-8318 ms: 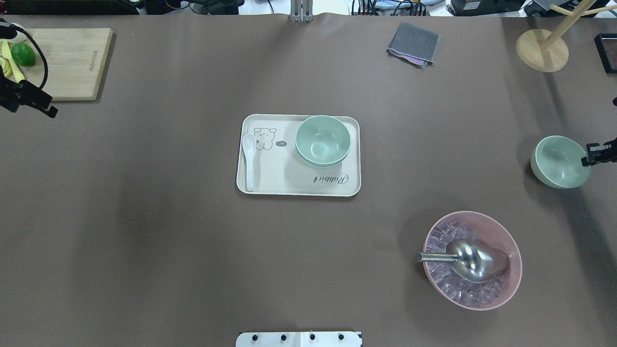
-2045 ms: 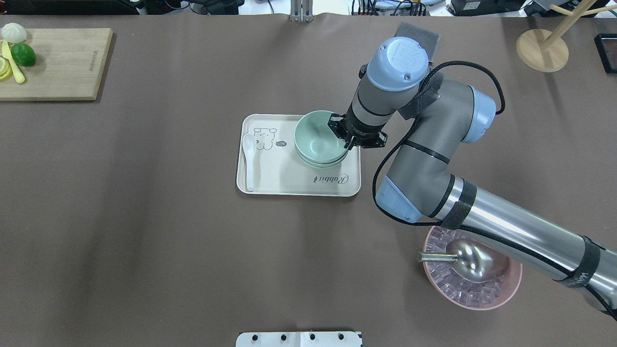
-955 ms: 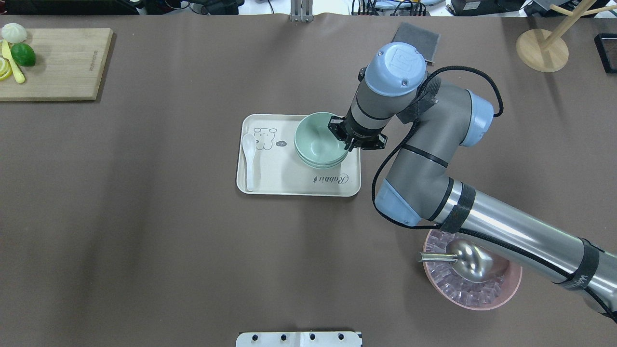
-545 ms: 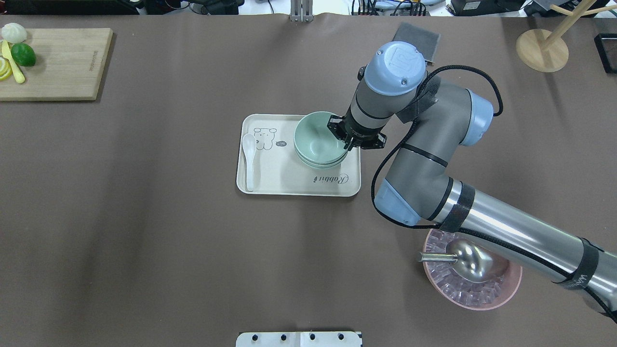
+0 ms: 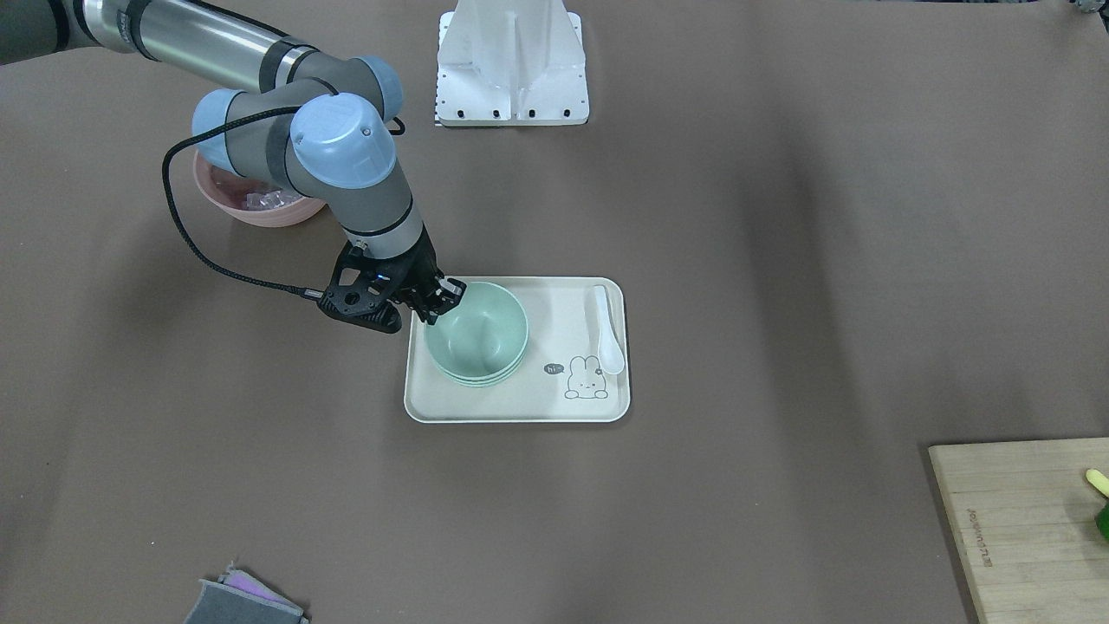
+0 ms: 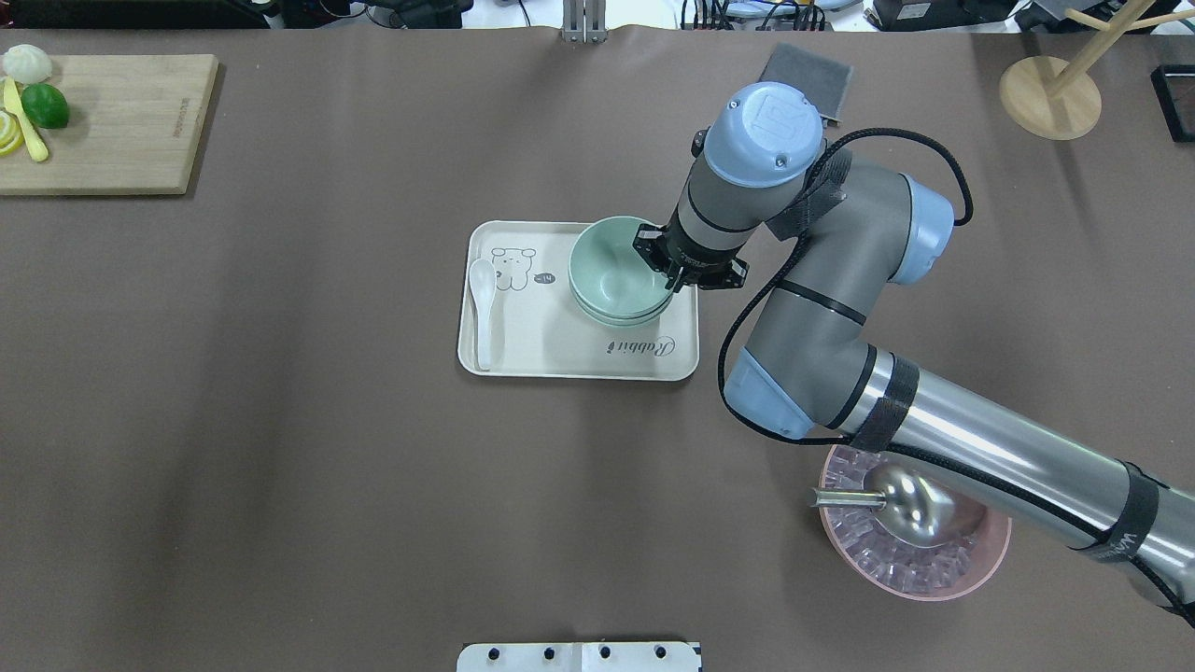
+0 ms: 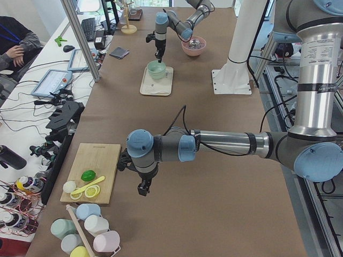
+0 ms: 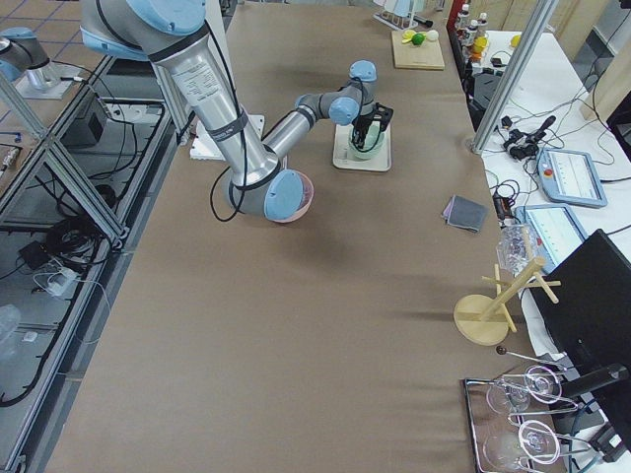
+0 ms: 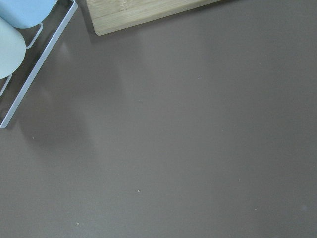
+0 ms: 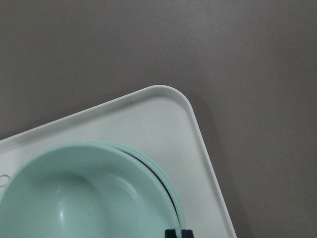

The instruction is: Stack green bowls together

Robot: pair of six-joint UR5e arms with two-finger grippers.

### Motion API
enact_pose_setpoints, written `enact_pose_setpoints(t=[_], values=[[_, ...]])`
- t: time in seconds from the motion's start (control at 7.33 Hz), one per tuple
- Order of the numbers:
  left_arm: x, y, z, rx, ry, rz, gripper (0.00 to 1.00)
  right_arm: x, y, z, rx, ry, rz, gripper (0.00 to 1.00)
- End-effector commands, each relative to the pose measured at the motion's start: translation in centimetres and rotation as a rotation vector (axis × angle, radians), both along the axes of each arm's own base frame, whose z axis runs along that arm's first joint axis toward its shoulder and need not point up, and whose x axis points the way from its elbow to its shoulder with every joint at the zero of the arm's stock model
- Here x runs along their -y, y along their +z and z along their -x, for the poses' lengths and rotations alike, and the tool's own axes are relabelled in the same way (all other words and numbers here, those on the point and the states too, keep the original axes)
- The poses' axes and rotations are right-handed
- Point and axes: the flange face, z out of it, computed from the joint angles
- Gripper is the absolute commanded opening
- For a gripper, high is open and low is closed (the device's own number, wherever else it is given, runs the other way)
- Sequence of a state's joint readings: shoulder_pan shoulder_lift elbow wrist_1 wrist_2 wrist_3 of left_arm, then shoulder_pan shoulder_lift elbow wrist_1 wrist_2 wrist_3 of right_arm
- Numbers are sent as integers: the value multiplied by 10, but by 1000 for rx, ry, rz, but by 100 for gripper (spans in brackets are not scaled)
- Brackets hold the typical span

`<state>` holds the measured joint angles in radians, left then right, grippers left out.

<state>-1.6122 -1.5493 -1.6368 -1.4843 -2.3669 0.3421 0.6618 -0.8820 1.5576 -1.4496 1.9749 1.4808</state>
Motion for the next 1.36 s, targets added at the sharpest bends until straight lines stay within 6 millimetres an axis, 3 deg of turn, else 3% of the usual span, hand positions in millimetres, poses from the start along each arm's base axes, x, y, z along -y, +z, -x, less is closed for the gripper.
enact_pose_setpoints(t=[0.0,0.68,0.82,1.09,1.23], values=[[0,0,0,0,0,-1,99,-1,0,1,-2,0,-5,0],[0,0,0,0,0,-1,99,-2,3,3,-9,3,-9,0],[0,0,0,0,0,-1,99,-1,2,2,-7,6,-9,14],[0,0,0,0,0,1,99,-1,-1,3,3,-6,-77,100],[0,0,0,0,0,1,99,-1,-1,3,3,-9,-88,100]])
